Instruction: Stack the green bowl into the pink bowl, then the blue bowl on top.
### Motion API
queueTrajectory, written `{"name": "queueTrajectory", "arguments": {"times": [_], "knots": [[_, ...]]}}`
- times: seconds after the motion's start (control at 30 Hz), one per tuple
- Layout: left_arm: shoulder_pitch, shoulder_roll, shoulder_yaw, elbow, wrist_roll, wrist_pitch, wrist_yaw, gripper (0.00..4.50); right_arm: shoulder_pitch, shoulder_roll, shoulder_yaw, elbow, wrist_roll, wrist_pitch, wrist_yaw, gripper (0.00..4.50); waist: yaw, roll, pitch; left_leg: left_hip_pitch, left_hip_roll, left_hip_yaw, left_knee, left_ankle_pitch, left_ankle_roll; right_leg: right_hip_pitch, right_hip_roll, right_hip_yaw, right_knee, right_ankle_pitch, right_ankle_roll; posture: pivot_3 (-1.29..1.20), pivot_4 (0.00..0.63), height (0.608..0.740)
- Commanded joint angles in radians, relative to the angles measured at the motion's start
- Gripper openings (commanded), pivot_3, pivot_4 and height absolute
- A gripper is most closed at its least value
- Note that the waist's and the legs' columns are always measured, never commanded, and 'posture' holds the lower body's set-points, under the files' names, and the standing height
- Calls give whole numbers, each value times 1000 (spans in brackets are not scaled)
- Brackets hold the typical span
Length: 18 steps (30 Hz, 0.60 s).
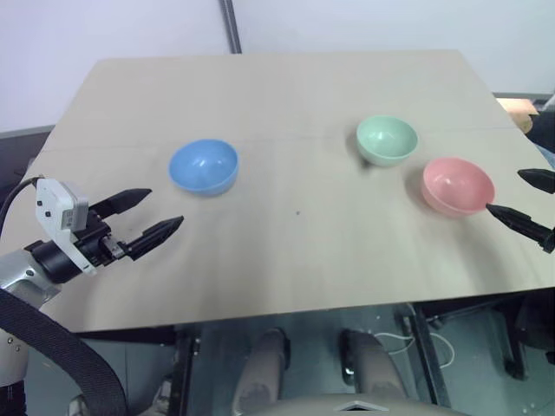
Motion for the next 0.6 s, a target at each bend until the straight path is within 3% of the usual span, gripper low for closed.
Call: {"name": "queueTrajectory", "arguments": {"times": [0.03,0.3,0.6], "knots": [[-30,26,18,22,-9,-2,-27,4500,-36,0,0,-12,-3,-14,-27,4460,0,0,0,0,0,0,0,0,0,0,0,0,0,0,0,0,150,740],[-151,-9,-60,41,-33,-21,-73,4500,-116,64,151,-51,-122,2,-213,4460,-1,0,0,1,-1,1,1,0,0,1,0,1,0,0,0,0,150,740],[-234,-26,-174,-39,-115,-43,-265,4500,-295,78,458,70,-276,151,-304,4460,-3,0,0,0,-1,2,1,0,0,0,1,1,1,1,-1,0,150,740]]}}
